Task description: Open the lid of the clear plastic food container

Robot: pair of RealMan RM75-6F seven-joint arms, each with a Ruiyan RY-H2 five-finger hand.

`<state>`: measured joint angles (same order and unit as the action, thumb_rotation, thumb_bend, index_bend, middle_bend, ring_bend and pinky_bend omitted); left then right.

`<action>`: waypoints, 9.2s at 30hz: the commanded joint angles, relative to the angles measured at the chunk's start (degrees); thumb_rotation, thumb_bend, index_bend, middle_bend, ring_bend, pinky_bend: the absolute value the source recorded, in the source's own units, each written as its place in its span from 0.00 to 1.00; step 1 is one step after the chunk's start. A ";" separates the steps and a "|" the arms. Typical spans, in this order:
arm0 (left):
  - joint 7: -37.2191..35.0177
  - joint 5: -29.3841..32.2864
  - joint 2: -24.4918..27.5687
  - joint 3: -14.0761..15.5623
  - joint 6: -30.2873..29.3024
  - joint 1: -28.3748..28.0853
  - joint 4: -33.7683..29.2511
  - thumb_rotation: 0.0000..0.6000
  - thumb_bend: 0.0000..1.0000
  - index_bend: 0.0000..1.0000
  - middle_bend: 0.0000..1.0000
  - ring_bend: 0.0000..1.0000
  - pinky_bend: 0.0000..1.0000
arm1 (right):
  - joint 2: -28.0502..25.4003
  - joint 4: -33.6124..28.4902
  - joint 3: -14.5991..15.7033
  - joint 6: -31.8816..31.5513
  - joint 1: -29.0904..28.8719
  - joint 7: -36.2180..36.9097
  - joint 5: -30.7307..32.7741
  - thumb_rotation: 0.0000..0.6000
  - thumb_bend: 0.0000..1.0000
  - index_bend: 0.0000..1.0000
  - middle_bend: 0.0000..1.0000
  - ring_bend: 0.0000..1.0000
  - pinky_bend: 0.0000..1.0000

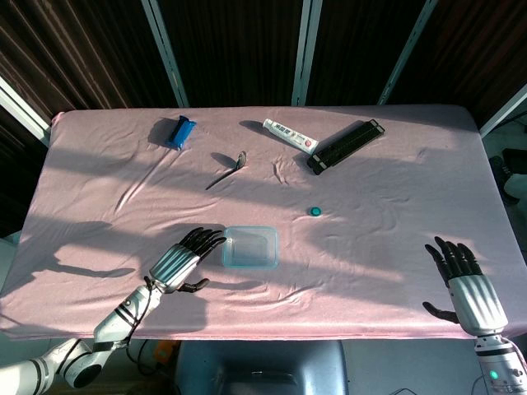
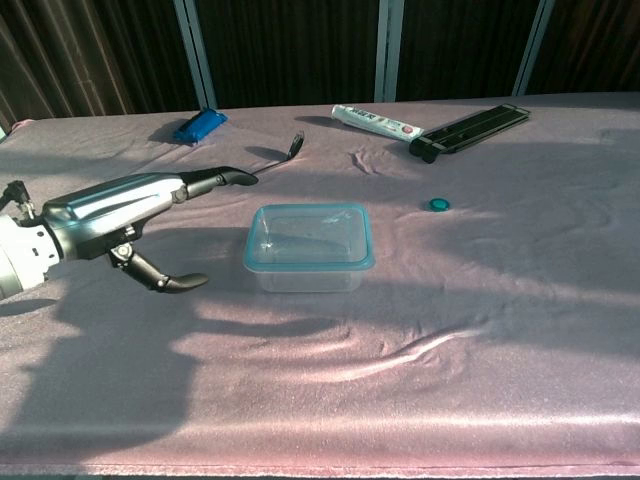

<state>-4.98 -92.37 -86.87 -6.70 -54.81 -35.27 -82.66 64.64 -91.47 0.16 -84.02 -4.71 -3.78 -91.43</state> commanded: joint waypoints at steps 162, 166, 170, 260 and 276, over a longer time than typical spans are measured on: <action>12.91 17.29 -19.42 0.38 7.76 -12.94 16.27 1.00 0.31 0.00 0.66 0.52 0.31 | 31.56 24.10 -1.55 17.66 -33.23 12.55 -4.25 1.00 0.39 0.65 0.27 0.13 0.12; 13.20 16.82 -19.53 0.63 7.48 -12.88 16.30 1.00 0.31 0.00 0.66 0.52 0.32 | 31.47 23.93 -1.82 18.03 -33.50 12.38 -3.78 1.00 0.39 0.66 0.27 0.13 0.12; 13.68 15.98 -19.73 1.08 6.90 -12.76 16.59 1.00 0.31 0.00 0.67 0.52 0.32 | 31.30 23.62 -2.11 18.05 -33.73 12.43 -3.47 1.00 0.39 0.66 0.27 0.13 0.12; 6.15 3.90 -13.25 3.34 -10.85 -6.35 18.09 1.00 0.35 0.00 0.00 0.00 0.00 | 24.36 28.93 -3.79 12.42 -30.69 7.95 -0.39 1.00 0.70 0.82 0.41 0.27 0.20; 2.51 5.21 -8.53 4.10 -13.43 -1.78 17.57 1.00 0.35 0.00 0.00 0.00 0.00 | 22.29 31.14 -0.36 24.39 -29.86 7.32 3.84 1.00 0.14 0.00 0.07 0.00 0.00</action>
<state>-2.24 -87.02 -95.87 -2.77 -67.84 -37.44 -64.68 88.73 -57.96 -1.06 -60.83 -34.89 4.21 -87.82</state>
